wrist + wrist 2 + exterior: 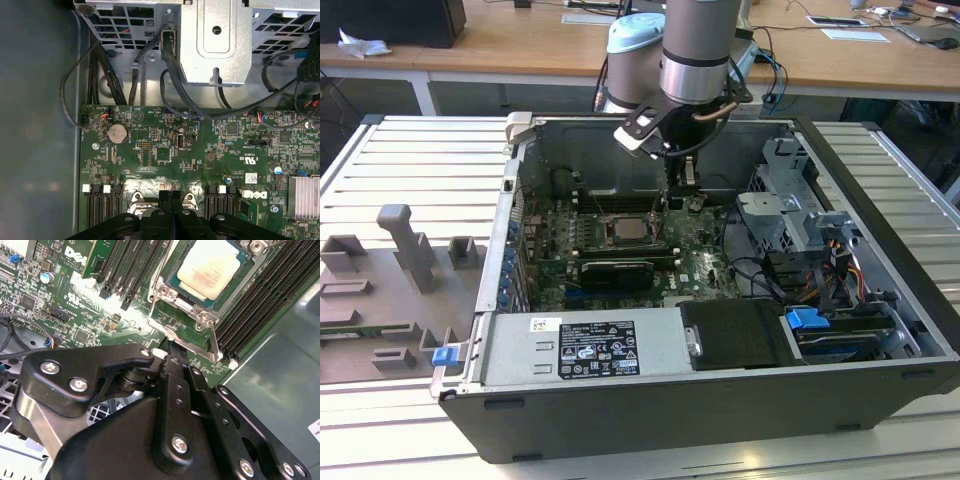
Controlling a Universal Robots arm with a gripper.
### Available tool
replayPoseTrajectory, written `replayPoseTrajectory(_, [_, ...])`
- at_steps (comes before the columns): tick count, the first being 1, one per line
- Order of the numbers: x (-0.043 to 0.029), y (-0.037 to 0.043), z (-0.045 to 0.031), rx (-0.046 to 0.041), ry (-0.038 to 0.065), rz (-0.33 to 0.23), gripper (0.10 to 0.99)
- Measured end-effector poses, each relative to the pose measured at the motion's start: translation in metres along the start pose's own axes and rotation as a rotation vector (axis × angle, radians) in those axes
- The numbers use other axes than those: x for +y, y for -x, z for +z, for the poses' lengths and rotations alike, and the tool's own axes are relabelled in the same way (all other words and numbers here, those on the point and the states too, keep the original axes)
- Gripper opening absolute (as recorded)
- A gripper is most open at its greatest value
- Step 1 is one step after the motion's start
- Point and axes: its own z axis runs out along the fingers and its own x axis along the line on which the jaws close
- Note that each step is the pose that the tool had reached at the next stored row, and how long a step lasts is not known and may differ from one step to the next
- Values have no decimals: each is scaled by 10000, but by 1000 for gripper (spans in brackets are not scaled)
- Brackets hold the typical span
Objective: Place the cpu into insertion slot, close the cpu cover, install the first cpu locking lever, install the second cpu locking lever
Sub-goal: 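Close the cpu cover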
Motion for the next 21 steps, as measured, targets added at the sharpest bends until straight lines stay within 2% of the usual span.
replayPoseTrajectory(21, [-65, -1, -2, 0, 1, 1, 106])
